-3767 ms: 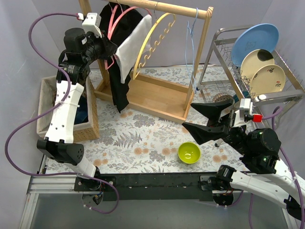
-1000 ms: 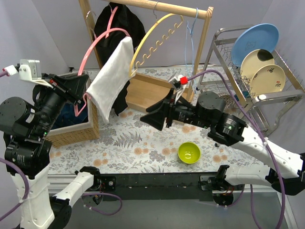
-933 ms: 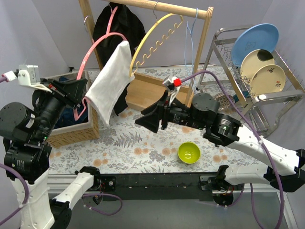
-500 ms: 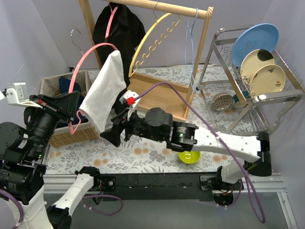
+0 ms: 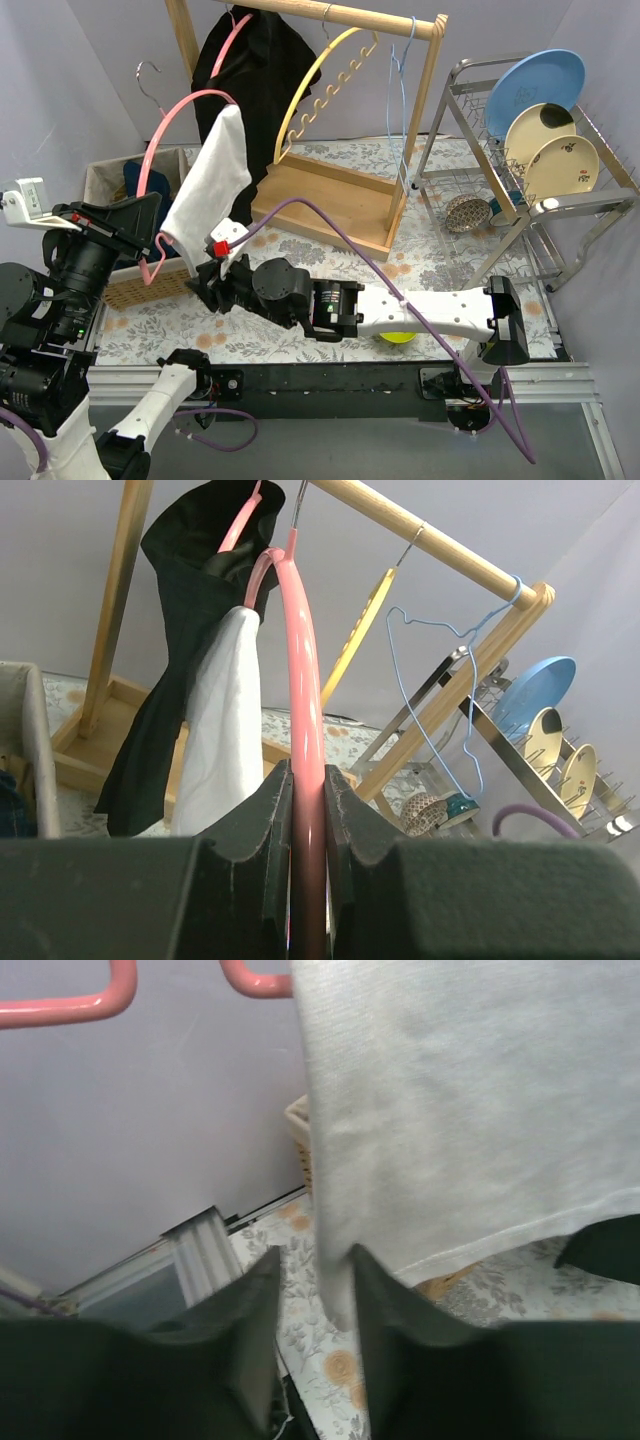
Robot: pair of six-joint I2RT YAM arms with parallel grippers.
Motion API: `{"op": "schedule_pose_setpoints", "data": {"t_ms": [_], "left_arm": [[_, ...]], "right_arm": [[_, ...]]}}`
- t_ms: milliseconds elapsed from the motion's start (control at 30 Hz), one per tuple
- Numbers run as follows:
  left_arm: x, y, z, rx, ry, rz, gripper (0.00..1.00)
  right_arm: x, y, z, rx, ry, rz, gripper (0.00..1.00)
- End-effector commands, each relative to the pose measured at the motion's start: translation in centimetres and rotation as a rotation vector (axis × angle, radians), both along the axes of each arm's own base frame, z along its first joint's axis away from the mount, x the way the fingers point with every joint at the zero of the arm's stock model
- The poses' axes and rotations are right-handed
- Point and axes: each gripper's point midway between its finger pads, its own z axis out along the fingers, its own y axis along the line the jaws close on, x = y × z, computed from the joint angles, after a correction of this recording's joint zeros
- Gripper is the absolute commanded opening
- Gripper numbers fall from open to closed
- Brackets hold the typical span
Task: Place the skirt on the hanger
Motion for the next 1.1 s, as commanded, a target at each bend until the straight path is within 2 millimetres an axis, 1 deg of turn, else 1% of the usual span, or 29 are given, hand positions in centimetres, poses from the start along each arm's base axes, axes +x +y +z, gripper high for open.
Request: {"op": "schedule_pose_setpoints", "data": {"t_ms": [0,33,67,100,133,167,233,267,333,367,400,467,533,567,600,633,667,733,767,833,867,900,933,967,1000,1033,1067], "left_arm": [[-0.8,0.6,3.1,-0.011,-0.105,0.026,0.00],[-0.8,0.7,3.2,-0.008,-0.107,0.028,0.00],[-0.8,0.6,3.4,-0.009,-0.112,0.027,0.00],[-0.7,1.2,3.5,-0.014,-0.115,0.057,0.00],[-0.7,1.3,3.7,-0.016,-0.121,0.063,0.00],[-0.7,1.3,3.8,-0.017,-0.126,0.066,0.00],[-0.9,1.5,4.2,-0.021,-0.137,0.071,0.00],[-1.0,1.4,4.3,-0.021,-0.139,0.068,0.00],[-1.0,1.7,4.2,-0.022,-0.139,0.081,0.00],[-0.9,1.8,4.1,-0.021,-0.134,0.088,0.00],[-0.9,1.9,4.0,-0.019,-0.131,0.093,0.00],[-0.9,2.0,3.9,-0.016,-0.125,0.101,0.00],[-1.1,2.2,4.0,-0.019,-0.131,0.107,0.00],[-0.9,2.4,3.9,-0.015,-0.125,0.122,0.00],[-0.9,2.5,3.9,-0.016,-0.125,0.126,0.00],[-0.8,2.5,3.9,-0.014,-0.124,0.128,0.00],[-1.1,2.4,4.1,-0.012,-0.127,0.123,0.00],[-1.2,2.4,4.2,-0.016,-0.134,0.119,0.00],[-1.1,2.4,4.3,-0.017,-0.134,0.122,0.00],[-0.8,3.1,4.3,-0.006,-0.128,0.163,0.00],[-0.8,3.6,4.2,-0.002,-0.122,0.187,0.00],[-0.7,4.3,4.3,-0.005,-0.121,0.226,0.00],[-0.4,4.6,4.2,0.003,-0.117,0.246,0.00],[-0.3,4.8,4.3,0.006,-0.117,0.261,0.00],[-0.3,5.0,4.4,0.005,-0.119,0.274,0.00],[0.0,5.4,4.4,0.009,-0.112,0.295,0.00],[0.2,5.5,4.4,0.011,-0.110,0.303,0.00]], "right_arm": [[3.1,-1.7,3.6,0.073,-0.099,-0.240,0.26],[3.3,-1.9,3.7,0.076,-0.107,-0.252,0.17],[3.4,-2.3,3.5,0.069,-0.120,-0.261,0.02],[3.4,-2.6,3.6,0.075,-0.127,-0.262,0.01],[3.4,-2.9,4.4,0.108,-0.133,-0.259,0.01],[3.3,-3.7,4.4,0.108,-0.152,-0.254,0.01],[3.3,-4.6,5.6,0.151,-0.159,-0.258,0.01],[3.3,-5.4,6.5,0.174,-0.157,-0.263,0.01],[3.2,-6.0,7.0,0.183,-0.157,-0.261,0.01],[3.1,-6.8,7.8,0.202,-0.154,-0.261,0.01],[2.9,-7.0,7.6,0.185,-0.180,-0.247,0.01],[2.6,-7.8,8.3,0.204,-0.180,-0.233,0.01],[2.3,-8.0,7.9,0.196,-0.175,-0.219,0.01],[2.1,-8.5,8.5,0.211,-0.174,-0.208,0.01],[1.5,-8.6,8.7,0.219,-0.176,-0.180,0.01],[1.1,-8.7,8.5,0.221,-0.179,-0.161,0.01],[0.9,-9.2,9.2,0.242,-0.180,-0.150,0.01],[0.3,-9.1,9.3,0.241,-0.186,-0.121,0.01],[-0.1,-9.3,9.9,0.248,-0.188,-0.106,0.01],[-1.1,-9.6,10.6,0.268,-0.187,-0.075,0.01],[-1.8,-10.2,11.5,0.289,-0.209,-0.051,0.01],[-3.0,-10.5,12.4,0.315,-0.219,-0.024,0.01],[-3.7,-10.7,13.0,0.326,-0.232,-0.008,0.01],[-4.3,-11.2,13.9,0.336,-0.272,0.006,0.01],[-5.5,-11.7,15.0,0.366,-0.285,0.034,0.01],[-6.0,-12.0,15.7,0.386,-0.305,0.047,0.01],[-6.9,-12.7,16.9,0.422,-0.328,0.078,0.01]]}}
